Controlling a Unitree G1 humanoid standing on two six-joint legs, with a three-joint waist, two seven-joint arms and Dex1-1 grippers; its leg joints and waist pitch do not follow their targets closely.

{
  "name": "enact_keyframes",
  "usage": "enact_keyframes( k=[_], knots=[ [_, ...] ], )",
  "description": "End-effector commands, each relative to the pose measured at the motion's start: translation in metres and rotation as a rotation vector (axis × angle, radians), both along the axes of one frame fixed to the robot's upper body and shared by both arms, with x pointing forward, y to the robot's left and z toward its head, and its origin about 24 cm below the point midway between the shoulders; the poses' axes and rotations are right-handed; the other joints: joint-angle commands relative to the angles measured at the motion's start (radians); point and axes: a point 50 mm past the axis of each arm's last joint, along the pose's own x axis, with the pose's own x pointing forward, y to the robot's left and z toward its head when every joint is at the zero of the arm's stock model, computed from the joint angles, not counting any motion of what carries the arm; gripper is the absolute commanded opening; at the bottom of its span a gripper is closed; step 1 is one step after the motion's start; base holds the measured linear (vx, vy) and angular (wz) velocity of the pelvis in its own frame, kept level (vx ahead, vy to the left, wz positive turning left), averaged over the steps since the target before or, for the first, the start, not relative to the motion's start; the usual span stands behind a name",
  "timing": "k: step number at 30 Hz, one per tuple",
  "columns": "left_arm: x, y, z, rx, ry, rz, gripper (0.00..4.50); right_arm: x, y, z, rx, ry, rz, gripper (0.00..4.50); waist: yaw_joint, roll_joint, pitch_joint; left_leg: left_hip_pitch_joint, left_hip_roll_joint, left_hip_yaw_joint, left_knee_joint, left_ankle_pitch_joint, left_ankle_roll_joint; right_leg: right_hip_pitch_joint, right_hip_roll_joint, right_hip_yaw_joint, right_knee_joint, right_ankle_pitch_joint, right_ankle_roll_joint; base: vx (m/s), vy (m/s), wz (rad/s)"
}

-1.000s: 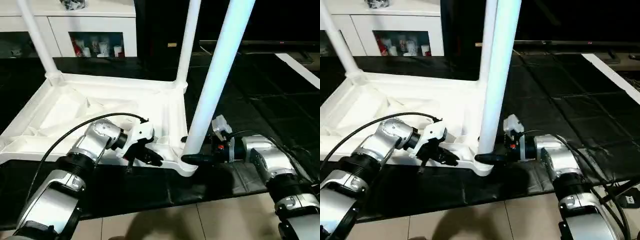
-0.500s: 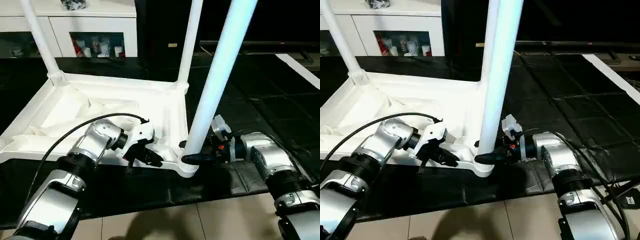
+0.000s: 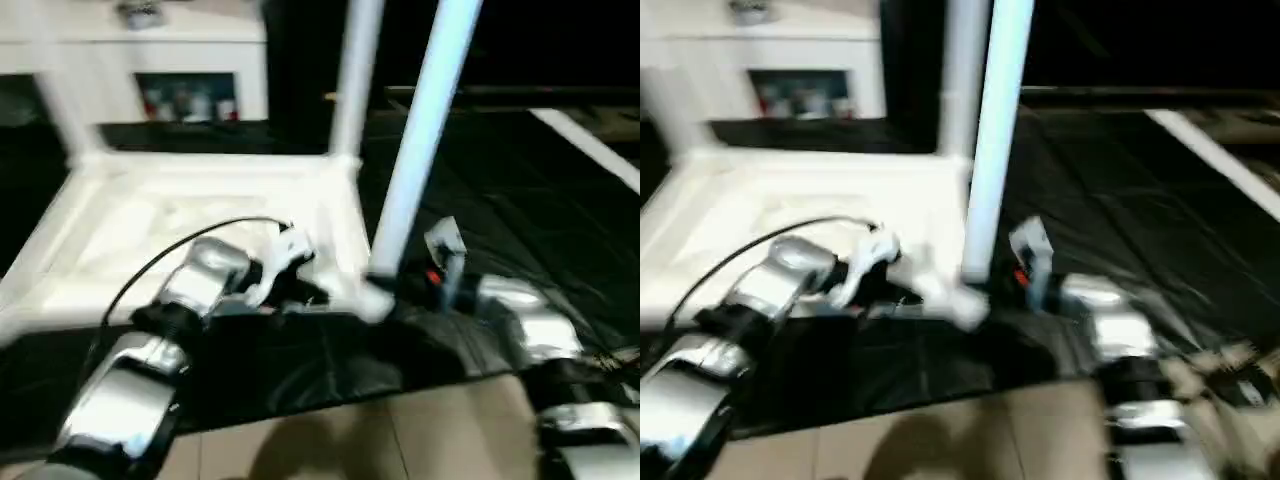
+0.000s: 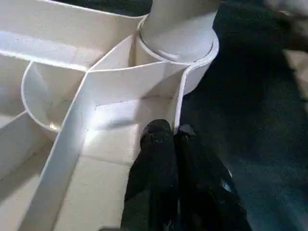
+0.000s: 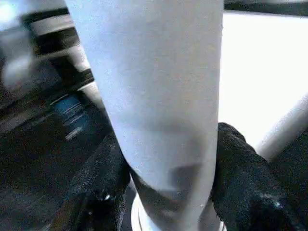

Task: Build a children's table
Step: Rotate leg to tighten

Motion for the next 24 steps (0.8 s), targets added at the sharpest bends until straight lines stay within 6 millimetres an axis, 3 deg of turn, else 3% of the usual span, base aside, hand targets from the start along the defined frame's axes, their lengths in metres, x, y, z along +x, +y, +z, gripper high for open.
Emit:
enact_keyframes(
  k=[1,5,7,10,11,13,14,17,19,23,24],
  knots=[
    [0.002,-0.036,0.004,-0.095,-0.01,0.046,0.0,-0.002,0.035,-0.022,-0.05,0.115,-0.065,2.07,-0.008,0.004,-0.053,-0.005,0.013,-0.008,-0.08,-0.27,-0.021,0.042,-0.06,0.033,-0.093,-0.442,-0.134,0.0,0.0,0.0],
    [0.011,-0.057,0.007,-0.124,-0.058,0.191,0.0,0.013,0.065,-0.015,-0.051,0.157,-0.275,2.04,-0.028,0.003,-0.055,-0.002,0.008,-0.004,-0.074,-0.266,0.001,0.039,-0.056,0.034,-0.095,-0.407,-0.154,0.0,0.0,0.0],
    [0.013,-0.062,0.01,-0.135,-0.068,0.217,0.0,0.018,0.072,-0.009,-0.041,0.16,-0.309,2.04,-0.029,0.002,-0.056,-0.002,0.009,-0.004,-0.074,-0.258,0.011,0.041,-0.055,0.035,-0.094,-0.388,-0.158,0.0,0.0,0.0],
    [0.015,-0.066,0.013,-0.144,-0.079,0.242,0.0,0.021,0.076,-0.004,-0.019,0.171,-0.342,2.04,-0.028,0.003,-0.06,-0.003,0.012,-0.001,-0.073,-0.217,0.024,0.044,-0.054,0.038,-0.084,-0.281,-0.183,0.0,0.0,0.0],
    [0.015,-0.068,0.014,-0.136,-0.09,0.231,0.0,0.022,0.077,-0.003,-0.034,0.164,-0.341,2.04,-0.025,-0.003,-0.061,-0.004,0.012,0.002,-0.071,-0.181,0.039,0.048,-0.053,0.038,-0.078,-0.211,-0.2,0.0,0.0,0.0],
    [0.014,-0.067,0.014,-0.109,-0.115,0.194,0.0,0.021,0.077,-0.004,-0.054,0.152,-0.333,2.04,-0.023,-0.006,-0.061,-0.004,0.012,0.005,-0.07,-0.16,0.055,0.05,-0.055,0.039,-0.075,-0.183,-0.21,0.0,0.0,0.0],
    [0.014,-0.065,0.014,-0.089,-0.128,0.172,0.0,0.019,0.075,-0.005,-0.072,0.137,-0.32,2.58,-0.021,-0.004,-0.061,-0.005,0.012,0.004,-0.071,-0.149,0.061,0.052,-0.056,0.039,-0.075,-0.177,-0.211,0.0,0.0,0.0],
    [0.014,-0.061,0.012,-0.072,-0.137,0.15,0.0,0.018,0.072,-0.007,-0.086,0.126,-0.317,2.95,-0.019,-0.004,-0.06,-0.005,0.013,0.005,-0.072,-0.15,0.06,0.053,-0.058,0.04,-0.076,-0.192,-0.207,0.0,0.0,0.0],
    [0.014,-0.059,0.012,-0.064,-0.143,0.134,0.0,0.018,0.07,-0.007,-0.088,0.112,-0.313,2.95,-0.018,-0.004,-0.059,-0.005,0.013,0.004,-0.072,-0.153,0.057,0.053,-0.058,0.04,-0.077,-0.201,-0.206,0.0,0.0,0.0],
    [0.012,-0.049,0.01,-0.052,-0.143,0.069,0.0,0.012,0.054,-0.008,-0.129,0.036,-0.257,3.47,-0.014,-0.004,-0.06,-0.005,0.015,0.004,-0.072,-0.144,0.06,0.056,-0.057,0.04,-0.074,-0.169,-0.204,0.0,0.0,0.0],
    [0.011,-0.043,0.01,-0.049,-0.142,0.041,0.0,0.007,0.046,-0.007,-0.119,0.014,-0.233,3.47,-0.016,0.001,-0.06,-0.004,0.015,0.004,-0.072,-0.142,0.061,0.055,-0.058,0.042,-0.07,-0.149,-0.214,0.0,0.0,0.0]
  ],
)
